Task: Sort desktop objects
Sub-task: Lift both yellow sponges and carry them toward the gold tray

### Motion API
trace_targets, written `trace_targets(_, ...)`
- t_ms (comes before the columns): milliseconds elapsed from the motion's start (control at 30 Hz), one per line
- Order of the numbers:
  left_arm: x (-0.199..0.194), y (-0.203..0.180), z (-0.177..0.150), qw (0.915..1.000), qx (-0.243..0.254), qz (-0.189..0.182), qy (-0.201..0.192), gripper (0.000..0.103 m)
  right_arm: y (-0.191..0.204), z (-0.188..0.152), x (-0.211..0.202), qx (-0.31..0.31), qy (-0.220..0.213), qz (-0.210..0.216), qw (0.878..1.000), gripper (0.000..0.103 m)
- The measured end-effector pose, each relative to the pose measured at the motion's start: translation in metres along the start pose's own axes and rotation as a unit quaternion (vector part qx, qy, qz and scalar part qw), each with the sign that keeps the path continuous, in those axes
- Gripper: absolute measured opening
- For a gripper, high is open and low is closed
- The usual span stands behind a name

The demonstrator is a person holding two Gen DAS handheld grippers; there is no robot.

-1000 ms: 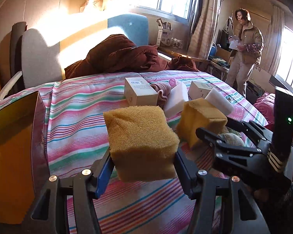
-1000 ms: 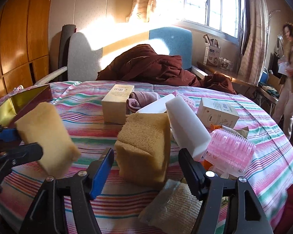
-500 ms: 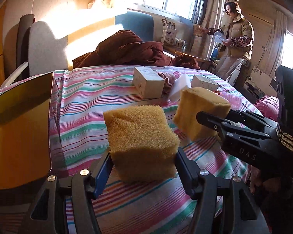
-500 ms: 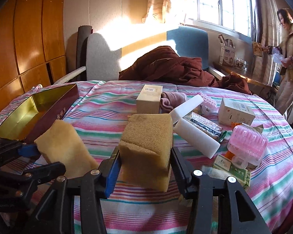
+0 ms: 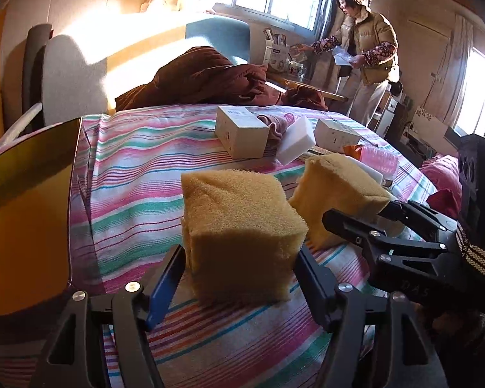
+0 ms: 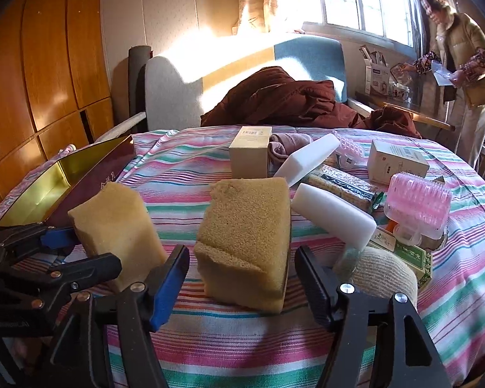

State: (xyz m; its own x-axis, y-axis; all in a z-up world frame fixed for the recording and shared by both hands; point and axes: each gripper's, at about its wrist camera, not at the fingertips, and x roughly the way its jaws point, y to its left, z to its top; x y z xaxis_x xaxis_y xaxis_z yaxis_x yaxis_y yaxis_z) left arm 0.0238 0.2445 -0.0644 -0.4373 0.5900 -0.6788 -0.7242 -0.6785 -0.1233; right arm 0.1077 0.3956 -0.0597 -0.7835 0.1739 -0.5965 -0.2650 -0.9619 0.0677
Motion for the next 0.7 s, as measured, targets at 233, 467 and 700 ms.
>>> trace_targets(233,0.003,-0.007,0.000,0.9996,0.020,0.018,-0.007,0.066,-0.002,-0.001,0.002,-0.005,-0.004,-0.008,1.000,0.052)
trace_targets(467,-0.023,-0.004,0.008,0.9989,0.014,0.019,-0.041,0.064,-0.006,0.012,-0.019,0.030,-0.034,0.056,0.997,0.051)
trace_targets(700,-0.057,0.007,0.016,0.9961,0.003,0.031,-0.083,0.064,0.008,0.023,-0.029,0.018,-0.044,0.052,0.998,0.051)
